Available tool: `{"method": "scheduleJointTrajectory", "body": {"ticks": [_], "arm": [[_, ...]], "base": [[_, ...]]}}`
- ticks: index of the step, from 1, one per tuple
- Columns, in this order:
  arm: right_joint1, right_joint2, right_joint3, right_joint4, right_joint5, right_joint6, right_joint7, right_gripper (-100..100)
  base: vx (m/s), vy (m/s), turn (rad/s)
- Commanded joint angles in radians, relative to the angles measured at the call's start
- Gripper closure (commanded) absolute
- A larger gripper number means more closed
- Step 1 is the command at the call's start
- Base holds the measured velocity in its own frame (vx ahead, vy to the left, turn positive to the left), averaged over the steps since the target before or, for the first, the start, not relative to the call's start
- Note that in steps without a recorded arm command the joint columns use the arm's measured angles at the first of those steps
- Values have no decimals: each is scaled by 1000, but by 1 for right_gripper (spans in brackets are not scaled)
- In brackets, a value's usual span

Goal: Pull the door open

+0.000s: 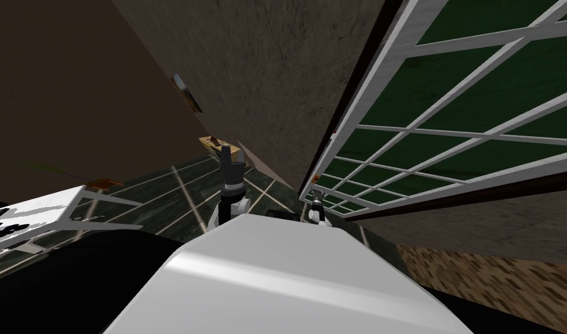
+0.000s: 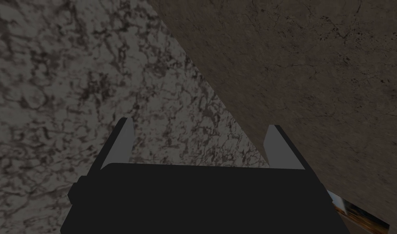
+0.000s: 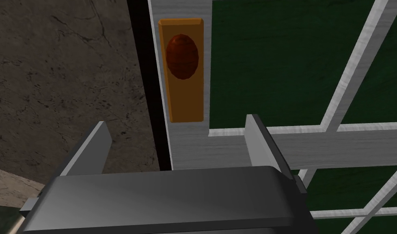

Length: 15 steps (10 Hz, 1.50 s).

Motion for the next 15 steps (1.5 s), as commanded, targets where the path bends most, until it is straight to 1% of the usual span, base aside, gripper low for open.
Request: {"method": "scheduleJointTrajectory", "body": {"ticks": [1, 2, 3, 5, 7, 9, 10, 11, 12, 15], "arm": [[0, 0, 0, 0, 0, 0, 0, -100], [12, -33, -7, 10, -6, -9, -37, -100], [15, -41, -9, 13, -8, -11, -45, -100], [28, -78, -17, 23, -15, -20, -82, -100], [41, -113, -25, 33, -21, -29, -118, -100], [41, -113, -25, 33, -21, -29, -118, -100], [52, -141, -32, 41, -26, -36, -146, -100], [35, -129, -27, 61, -23, -41, -135, -100], [35, -129, -27, 61, -23, -41, -135, 100], [35, -129, -27, 61, -23, -41, -135, 100]], "base": [[-6, -5, -2], [152, 34, 153], [226, 92, 136], [225, 59, 98], [194, -21, 114], [79, -14, 11], [120, -22, 118], [76, -17, 34], [-20, 2, -30], [-20, 1, -3]]}}
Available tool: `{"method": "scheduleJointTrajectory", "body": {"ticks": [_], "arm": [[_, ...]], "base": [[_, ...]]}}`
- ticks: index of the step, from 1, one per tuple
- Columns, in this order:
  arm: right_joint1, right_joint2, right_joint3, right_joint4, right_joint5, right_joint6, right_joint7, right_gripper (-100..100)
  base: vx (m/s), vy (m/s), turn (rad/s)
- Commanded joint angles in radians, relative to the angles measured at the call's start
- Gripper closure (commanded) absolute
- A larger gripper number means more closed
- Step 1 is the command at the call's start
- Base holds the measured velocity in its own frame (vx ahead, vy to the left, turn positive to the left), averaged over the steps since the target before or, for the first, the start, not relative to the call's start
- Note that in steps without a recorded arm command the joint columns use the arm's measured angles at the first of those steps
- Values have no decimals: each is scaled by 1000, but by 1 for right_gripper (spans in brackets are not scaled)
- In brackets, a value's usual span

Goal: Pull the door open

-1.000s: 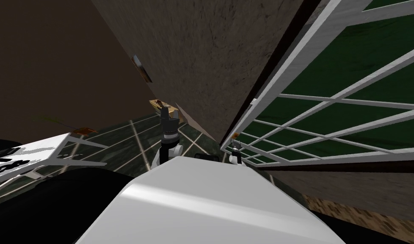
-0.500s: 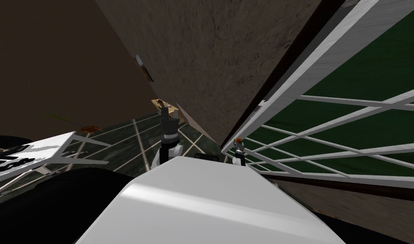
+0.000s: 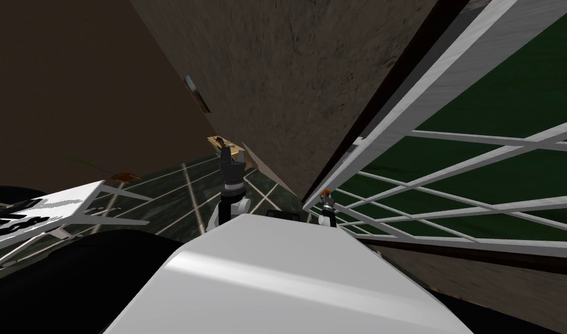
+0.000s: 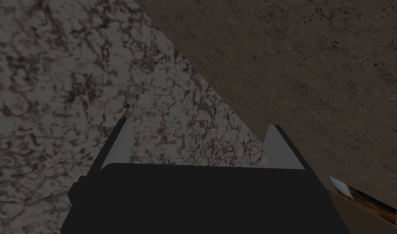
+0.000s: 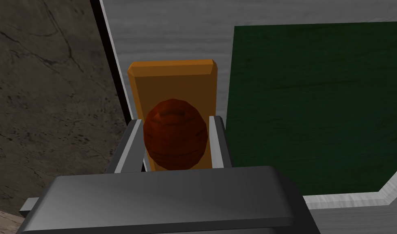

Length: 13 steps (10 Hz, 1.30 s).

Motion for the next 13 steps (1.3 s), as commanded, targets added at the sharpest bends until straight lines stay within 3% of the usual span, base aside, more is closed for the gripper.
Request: {"method": "scheduleJointTrajectory", "body": {"ticks": [1, 3, 11, 12, 13], "arm": [[0, 2, 1, -1, 0, -1, -1, 100], [6, -9, 17, -4, 10, -4, -20, 100], [34, -62, 105, -26, 63, -24, -126, 100], [34, -57, 98, -25, 59, -20, -117, 100], [47, -71, 123, -29, 73, -31, -142, 100]], "base": [[0, 0, 0], [-58, 0, 38], [-222, -30, 96], [-93, -18, 34], [-148, -29, 89]]}}
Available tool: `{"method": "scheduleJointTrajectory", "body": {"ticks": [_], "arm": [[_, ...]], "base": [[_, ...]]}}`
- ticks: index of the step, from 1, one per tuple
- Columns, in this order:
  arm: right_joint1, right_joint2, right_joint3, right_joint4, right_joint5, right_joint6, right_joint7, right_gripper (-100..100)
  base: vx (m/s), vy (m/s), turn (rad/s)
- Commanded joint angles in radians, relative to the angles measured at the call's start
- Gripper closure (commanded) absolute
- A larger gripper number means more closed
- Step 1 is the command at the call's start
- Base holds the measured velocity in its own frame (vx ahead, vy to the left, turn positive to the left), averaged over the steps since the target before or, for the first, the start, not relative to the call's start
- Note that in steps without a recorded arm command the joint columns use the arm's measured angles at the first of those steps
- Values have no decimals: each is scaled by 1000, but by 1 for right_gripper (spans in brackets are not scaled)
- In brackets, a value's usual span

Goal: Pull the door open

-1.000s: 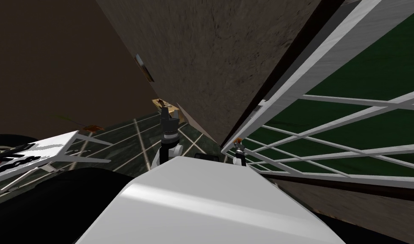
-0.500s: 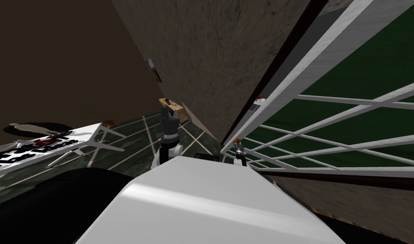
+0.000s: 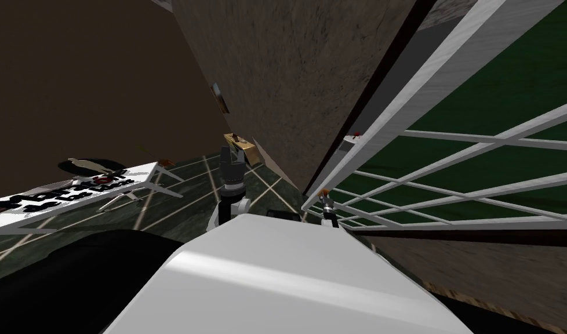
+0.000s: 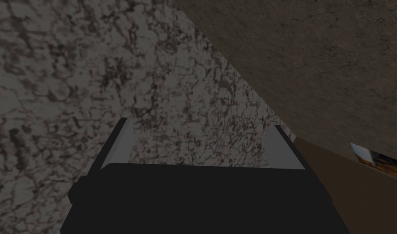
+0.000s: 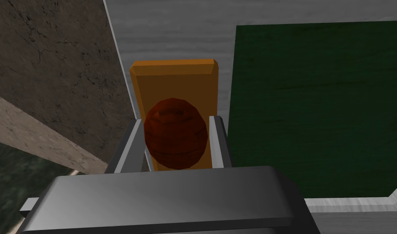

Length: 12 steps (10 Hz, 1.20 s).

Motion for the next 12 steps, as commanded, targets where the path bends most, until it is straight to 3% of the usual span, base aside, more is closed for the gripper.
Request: {"method": "scheduleJointTrajectory", "body": {"ticks": [1, 6, 7, 8, 10, 12], "arm": [[11, -10, 15, -7, 9, -11, -18, 100], [49, -66, 92, -26, 54, -63, -103, 100], [43, -60, 85, -20, 50, -57, -94, 100], [63, -77, 108, -22, 66, -83, -120, 100], [76, -91, 124, -23, 77, -105, -139, 100], [98, -117, 151, -25, 96, -144, -171, 100]], "base": [[-211, -21, 75], [-266, -37, 83], [-114, -5, 11], [-158, -37, 122], [-202, -78, 90], [-231, -44, 106]]}}
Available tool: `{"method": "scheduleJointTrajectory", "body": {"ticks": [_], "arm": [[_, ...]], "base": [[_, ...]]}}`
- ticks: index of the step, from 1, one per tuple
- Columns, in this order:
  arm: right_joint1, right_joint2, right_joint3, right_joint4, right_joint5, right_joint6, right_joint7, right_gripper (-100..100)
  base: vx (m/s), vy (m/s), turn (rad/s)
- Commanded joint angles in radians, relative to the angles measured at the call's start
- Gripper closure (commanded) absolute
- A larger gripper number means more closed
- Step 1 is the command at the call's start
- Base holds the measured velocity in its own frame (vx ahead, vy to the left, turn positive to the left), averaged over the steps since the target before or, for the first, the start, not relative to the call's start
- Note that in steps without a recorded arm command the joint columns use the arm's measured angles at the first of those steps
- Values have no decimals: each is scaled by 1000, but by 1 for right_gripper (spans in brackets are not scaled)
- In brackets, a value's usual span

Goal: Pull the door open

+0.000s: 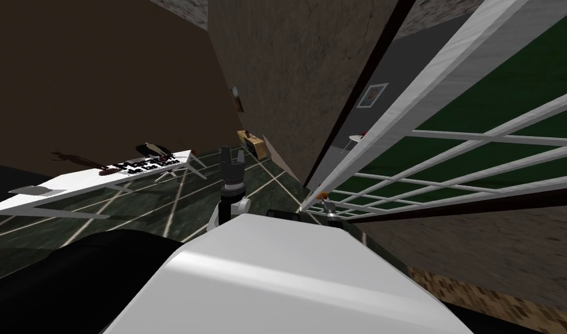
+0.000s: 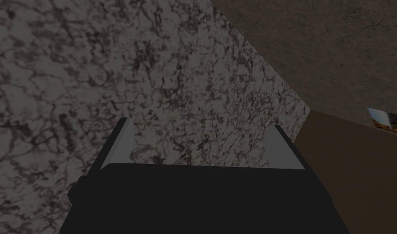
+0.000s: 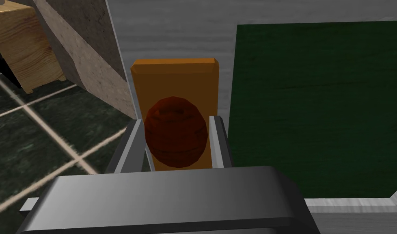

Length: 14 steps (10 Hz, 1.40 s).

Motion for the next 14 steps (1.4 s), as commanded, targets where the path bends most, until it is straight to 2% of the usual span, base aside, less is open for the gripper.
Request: {"method": "scheduleJointTrajectory", "body": {"ticks": [1, 3, 4, 5, 6, 11, 13, 14], "arm": [[-3, -7, 12, 27, 9, -30, -19, 100], [13, -24, 32, 25, 22, -58, -42, 100], [10, -18, 27, 25, 19, -43, -33, 100], [21, -28, 38, 36, 27, -73, -49, 100], [23, -31, 40, 39, 29, -80, -52, 100], [49, -60, 65, 69, 49, -161, -89, 100], [57, -69, 72, 77, 55, -186, -100, 100], [48, -63, 71, 85, 54, -179, -97, 100]], "base": [[-173, -50, 33], [-142, -37, 53], [-65, -14, 18], [-140, -46, 155], [-195, -63, 139], [-198, -65, 133], [-201, -86, 111], [-86, -29, 29]]}}
